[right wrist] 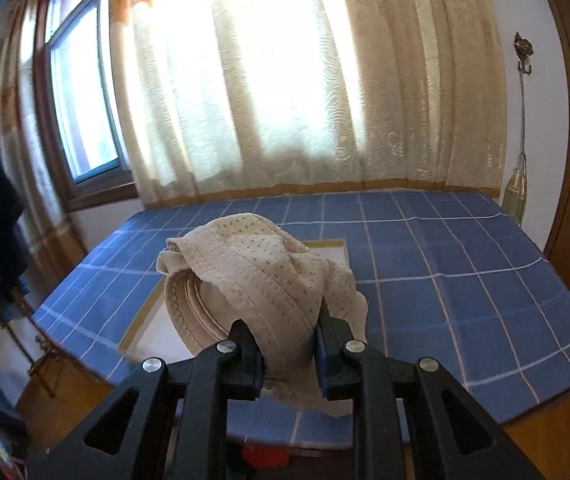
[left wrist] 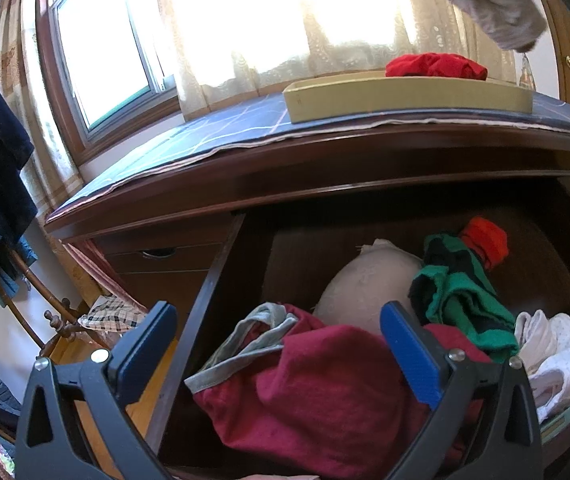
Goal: Take underwear out of drawer
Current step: 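Carry the beige underwear over the tray beside the red underwear, then lower the beige underwear into the tray and open the right gripper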
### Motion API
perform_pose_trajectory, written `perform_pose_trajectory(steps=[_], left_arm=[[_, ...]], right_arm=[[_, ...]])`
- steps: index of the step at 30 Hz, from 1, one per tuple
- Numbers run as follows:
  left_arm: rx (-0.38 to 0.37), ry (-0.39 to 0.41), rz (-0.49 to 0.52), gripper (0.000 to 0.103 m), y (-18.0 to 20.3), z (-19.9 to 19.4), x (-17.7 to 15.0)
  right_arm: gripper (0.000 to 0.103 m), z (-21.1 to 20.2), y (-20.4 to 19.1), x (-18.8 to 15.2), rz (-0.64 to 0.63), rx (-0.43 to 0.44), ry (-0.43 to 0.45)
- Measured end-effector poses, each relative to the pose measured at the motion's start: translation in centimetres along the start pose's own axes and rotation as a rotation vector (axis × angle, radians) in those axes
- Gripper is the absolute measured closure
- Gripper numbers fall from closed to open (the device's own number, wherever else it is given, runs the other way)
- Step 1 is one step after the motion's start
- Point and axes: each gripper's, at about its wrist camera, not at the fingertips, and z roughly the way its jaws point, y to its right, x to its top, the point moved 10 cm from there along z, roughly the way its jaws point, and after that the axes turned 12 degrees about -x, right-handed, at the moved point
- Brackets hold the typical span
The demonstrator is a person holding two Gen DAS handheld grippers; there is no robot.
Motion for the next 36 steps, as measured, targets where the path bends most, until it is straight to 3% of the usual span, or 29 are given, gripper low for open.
perform_pose_trajectory(steps=[11,22,36], left_arm=[[-0.018,0.008,0.0,0.0,0.0,-0.1,0.0],[-0.013,-0.001,-0.003,0.0,0.0,0.0,-0.2],[-0.01,-0.031,-0.008,0.0,-0.1,0.6,0.0]], right_arm=[[0.082,5.3,-0.7,2.3,0.037,-0.064,-0.02],[0.082,8.6,-0.9,4.1,-0.018,-0.157,-0.005],[0.082,18.0,-0.4,3.7,-0.051,-0.275,-0.106]])
